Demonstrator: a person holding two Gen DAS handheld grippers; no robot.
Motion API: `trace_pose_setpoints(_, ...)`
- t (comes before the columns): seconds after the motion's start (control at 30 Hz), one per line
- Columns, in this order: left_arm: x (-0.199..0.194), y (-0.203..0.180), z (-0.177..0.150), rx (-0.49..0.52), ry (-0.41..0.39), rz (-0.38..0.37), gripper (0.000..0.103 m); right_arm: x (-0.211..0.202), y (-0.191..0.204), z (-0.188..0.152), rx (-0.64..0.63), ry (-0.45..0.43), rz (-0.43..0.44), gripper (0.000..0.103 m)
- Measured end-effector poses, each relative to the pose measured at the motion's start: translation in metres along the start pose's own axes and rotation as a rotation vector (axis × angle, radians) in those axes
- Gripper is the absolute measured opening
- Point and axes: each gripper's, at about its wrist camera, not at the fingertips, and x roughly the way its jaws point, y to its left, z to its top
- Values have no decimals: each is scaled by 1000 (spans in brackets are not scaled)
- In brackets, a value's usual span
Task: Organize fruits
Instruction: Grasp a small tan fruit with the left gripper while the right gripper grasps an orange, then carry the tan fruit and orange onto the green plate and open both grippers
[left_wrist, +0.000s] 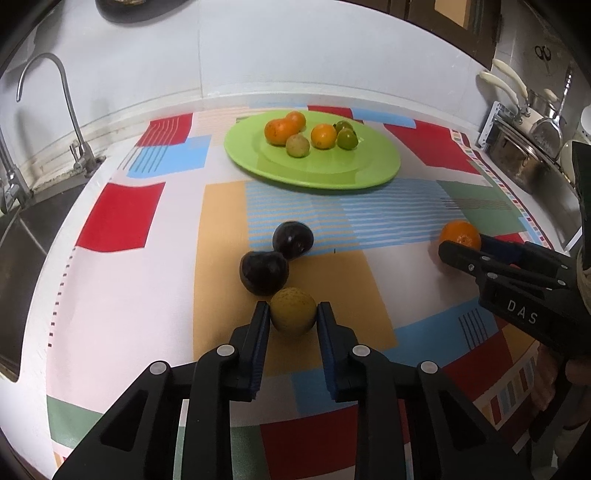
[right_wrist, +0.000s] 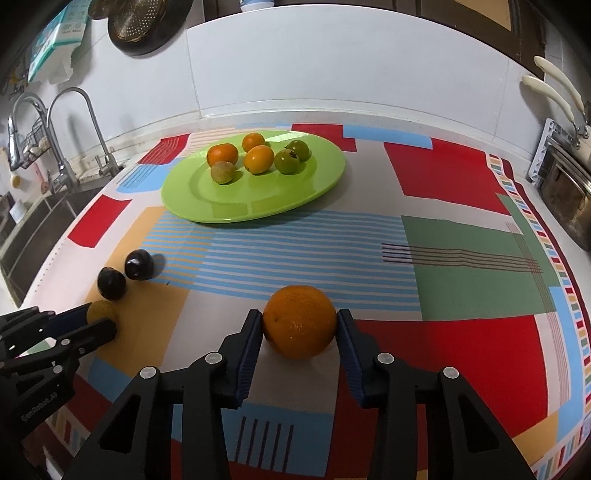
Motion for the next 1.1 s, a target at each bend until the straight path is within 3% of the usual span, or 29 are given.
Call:
trace_pose_setpoints(0.67, -36, -10, 22, 61, -105, -31, 26, -45, 16, 11, -20, -58, 47, 41)
trace_pose_setpoints(1.1, -48, -18, 50, 113, -177, -53, 26, -66, 15, 40, -42, -142, 49, 41)
